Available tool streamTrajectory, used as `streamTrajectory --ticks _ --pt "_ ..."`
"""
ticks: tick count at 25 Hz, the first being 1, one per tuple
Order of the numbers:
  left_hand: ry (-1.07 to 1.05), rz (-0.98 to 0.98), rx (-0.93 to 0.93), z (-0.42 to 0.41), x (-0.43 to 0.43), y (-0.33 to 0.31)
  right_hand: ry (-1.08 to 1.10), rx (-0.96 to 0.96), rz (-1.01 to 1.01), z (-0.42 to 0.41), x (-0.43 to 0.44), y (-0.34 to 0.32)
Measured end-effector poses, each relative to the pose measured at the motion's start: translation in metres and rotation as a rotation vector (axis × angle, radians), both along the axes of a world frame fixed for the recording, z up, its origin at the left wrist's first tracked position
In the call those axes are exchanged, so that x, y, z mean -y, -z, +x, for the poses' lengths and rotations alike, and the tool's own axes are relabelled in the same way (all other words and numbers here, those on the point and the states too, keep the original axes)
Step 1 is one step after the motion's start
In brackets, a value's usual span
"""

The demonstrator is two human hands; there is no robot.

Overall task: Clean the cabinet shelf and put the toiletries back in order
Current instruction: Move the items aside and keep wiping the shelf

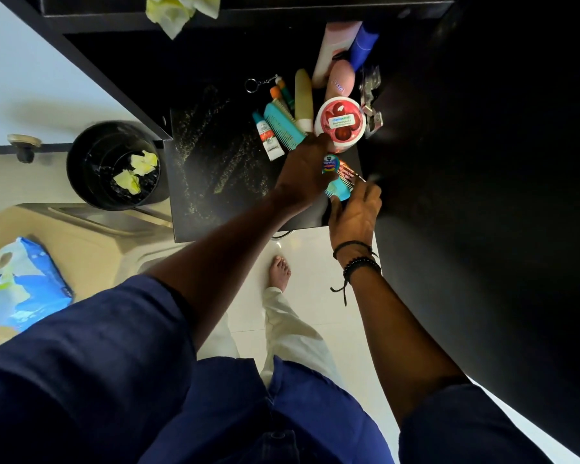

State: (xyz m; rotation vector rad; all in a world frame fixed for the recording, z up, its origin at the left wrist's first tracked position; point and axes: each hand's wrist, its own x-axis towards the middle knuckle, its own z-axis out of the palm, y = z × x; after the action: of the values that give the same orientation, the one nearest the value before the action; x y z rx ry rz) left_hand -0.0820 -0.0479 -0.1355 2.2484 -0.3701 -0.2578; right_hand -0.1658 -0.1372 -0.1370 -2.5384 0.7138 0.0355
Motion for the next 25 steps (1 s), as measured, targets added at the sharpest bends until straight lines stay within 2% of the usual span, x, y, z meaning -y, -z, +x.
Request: streamTrajectory --ticks 6,9,11,14,17,25 --pt "-0.045 -0.021 -0.042 -0.008 0.013 -0.008 0.029 0.007 0.061 0.004 -0.001 0.006" --pt "-0.148 -0.031 -0.015 -0.011 -0.003 -0.009 0.032 -0.016 0.076 0.005 -0.001 0.005" --pt "-0.296 0.066 -0.051 -0.009 -0.019 -0.008 0.026 -0.017 0.076 0.004 0.0 0.003" --pt "-0.508 0.311 -0.244 0.004 -0.044 -0.005 0.011 0.002 0.074 0.003 0.002 0.001" --pt "-0.516 0.443 -0.384 0.017 -0.054 -0.004 0.005 0.016 0.048 0.002 0.003 -0.001" --pt "-0.614 0.362 -0.408 0.028 -0.054 -0.006 -0.018 0.02 -0.046 -0.004 -0.002 0.005"
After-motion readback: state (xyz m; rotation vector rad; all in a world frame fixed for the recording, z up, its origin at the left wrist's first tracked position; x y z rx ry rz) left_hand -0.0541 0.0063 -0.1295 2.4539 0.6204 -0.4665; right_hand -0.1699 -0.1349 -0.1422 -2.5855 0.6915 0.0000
